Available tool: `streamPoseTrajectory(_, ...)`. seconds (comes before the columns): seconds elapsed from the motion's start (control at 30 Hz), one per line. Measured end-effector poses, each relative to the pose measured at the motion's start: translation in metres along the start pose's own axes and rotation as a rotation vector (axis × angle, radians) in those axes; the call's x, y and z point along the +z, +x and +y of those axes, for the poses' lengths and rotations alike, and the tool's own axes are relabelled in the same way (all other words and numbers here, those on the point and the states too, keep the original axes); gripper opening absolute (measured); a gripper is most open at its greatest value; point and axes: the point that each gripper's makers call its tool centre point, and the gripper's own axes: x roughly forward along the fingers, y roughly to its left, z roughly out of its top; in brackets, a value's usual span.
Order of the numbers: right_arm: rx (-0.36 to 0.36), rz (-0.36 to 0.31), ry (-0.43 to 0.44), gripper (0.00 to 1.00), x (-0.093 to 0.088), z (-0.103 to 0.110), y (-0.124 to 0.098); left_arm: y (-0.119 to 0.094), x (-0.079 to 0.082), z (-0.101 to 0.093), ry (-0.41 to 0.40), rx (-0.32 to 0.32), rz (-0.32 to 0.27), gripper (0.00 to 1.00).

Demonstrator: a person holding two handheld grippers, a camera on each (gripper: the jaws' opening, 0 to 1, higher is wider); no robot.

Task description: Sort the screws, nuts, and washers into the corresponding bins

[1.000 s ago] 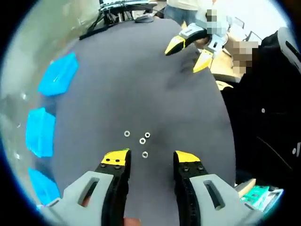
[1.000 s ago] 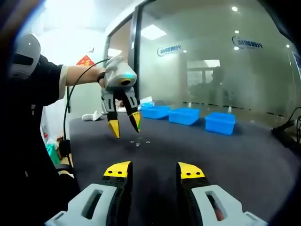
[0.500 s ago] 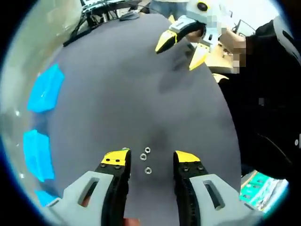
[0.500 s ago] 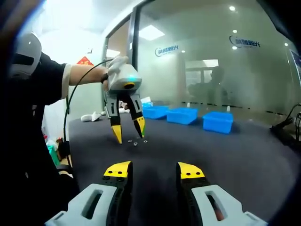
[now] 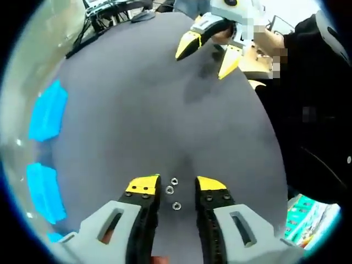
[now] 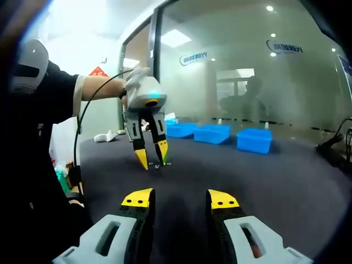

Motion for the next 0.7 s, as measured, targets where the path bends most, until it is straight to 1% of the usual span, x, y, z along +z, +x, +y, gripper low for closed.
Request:
streamPoseTrajectory(0.03, 0.000, -0.001, 0.001, 0.34, -0.0002, 0.0001, -0.0002, 0.0002, 0.0011, 0.0019, 0.008, 0.010, -0.007, 0.17)
streamPoseTrajectory(0.13, 0.000, 0.000, 0.006, 0.34, -0.0016, -0.0005, -0.0002, 0.0000, 0.0023, 0.0050, 0.009, 0.021, -0.011, 0.15)
streamPoseTrajectory(0.17, 0.000, 0.002, 0.005, 0.34, -0.0021, -0.0009, -0.0002, 0.0004, 0.0025, 0.0042, 0.009, 0.016, -0.012, 0.15)
streamPoseTrajectory(0.3, -0.001, 0.000, 0.006, 0.34, -0.0012, -0.0013, -0.0007, 0.0036, -0.0045, -0.0038, 0.022, -0.019, 0.030, 0.13)
streamPoseTrajectory(0.4, -0.003, 0.000, 0.008, 0.34, -0.0015, -0.0020, -0.0009, 0.0038, -0.0040, -0.0026, 0.017, -0.020, 0.030, 0.13)
streamPoseTrajectory(0.5, 0.000, 0.003, 0.007, 0.34, -0.0030, -0.0009, 0.0000, 0.0042, -0.0022, -0.0008, 0.014, -0.016, 0.023, 0.09)
streamPoseTrajectory(0.57, 0.002, 0.004, 0.009, 0.34, -0.0035, -0.0005, 0.0004, 0.0048, -0.0036, -0.0001, 0.023, -0.016, 0.034, 0.06)
streamPoseTrajectory(0.7, 0.002, 0.002, 0.007, 0.34, -0.0026, -0.0011, 0.0006, 0.0050, -0.0036, 0.0005, 0.018, -0.019, 0.040, 0.06)
